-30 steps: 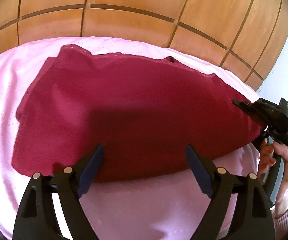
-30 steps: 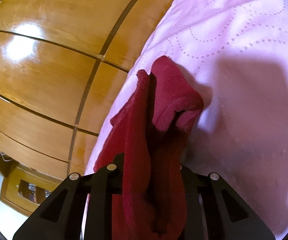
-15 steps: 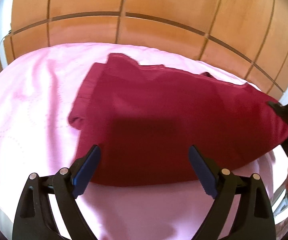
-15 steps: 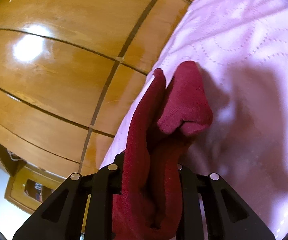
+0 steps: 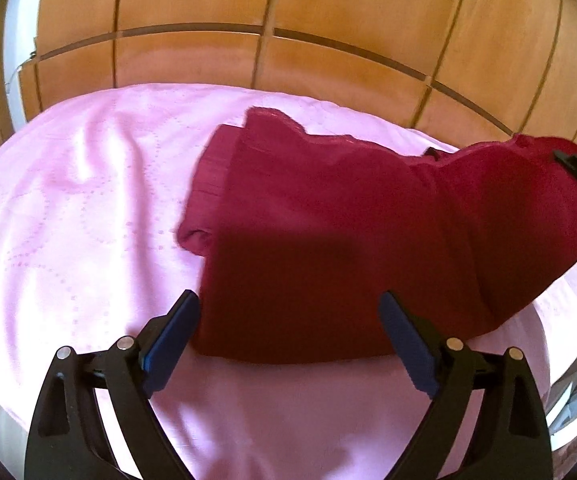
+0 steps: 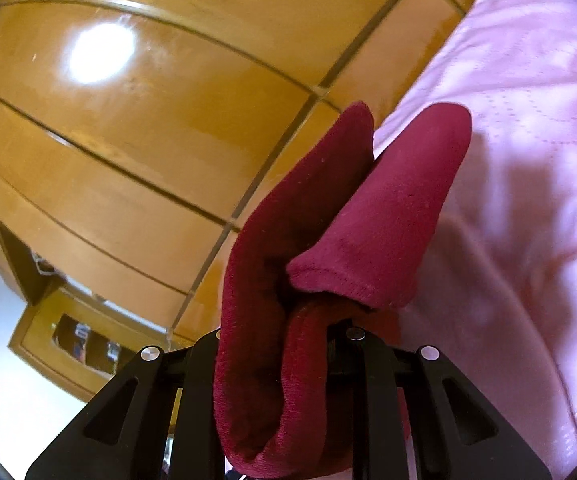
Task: Fold small clothes
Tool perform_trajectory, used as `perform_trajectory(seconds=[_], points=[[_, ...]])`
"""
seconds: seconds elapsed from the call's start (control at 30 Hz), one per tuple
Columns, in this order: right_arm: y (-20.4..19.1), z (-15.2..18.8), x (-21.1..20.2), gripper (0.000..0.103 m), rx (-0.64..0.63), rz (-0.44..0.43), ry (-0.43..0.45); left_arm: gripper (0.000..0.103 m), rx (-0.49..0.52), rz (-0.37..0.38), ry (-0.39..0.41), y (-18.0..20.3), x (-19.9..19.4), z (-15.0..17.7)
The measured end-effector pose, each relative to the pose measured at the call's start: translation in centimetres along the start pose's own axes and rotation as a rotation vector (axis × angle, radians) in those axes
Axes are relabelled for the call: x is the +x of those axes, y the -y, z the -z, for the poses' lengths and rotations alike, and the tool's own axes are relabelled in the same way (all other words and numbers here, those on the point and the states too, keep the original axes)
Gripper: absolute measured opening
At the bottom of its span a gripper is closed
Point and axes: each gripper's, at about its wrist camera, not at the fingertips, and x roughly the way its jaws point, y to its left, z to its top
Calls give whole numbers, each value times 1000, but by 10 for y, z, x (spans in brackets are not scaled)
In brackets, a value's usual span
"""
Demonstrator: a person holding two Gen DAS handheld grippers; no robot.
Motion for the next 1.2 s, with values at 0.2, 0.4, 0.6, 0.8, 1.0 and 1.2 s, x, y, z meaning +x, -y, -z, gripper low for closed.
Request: perform_trajectory(seconds=[0.2, 0.4, 0.6, 0.8, 1.0, 1.2], points=[[-29, 12, 18, 20, -64, -14, -48, 92, -26, -50, 0, -21, -1, -1], [-53, 33, 43, 20, -116, -29, -118, 92, -91, -39, -12, -42, 0, 5], [-74, 60, 78, 20, -174, -29, -204, 92, -125, -48, -9, -55, 0, 9], [-96, 106, 119, 20, -315, 2, -304, 92, -159, -54, -17, -64, 3, 11], [-102, 148, 151, 20, -434, 51, -409, 92, -197, -50, -15, -71, 1, 12], [-103, 167, 161, 51, -520, 61, -448, 92, -236, -39, 1, -78, 3, 9]])
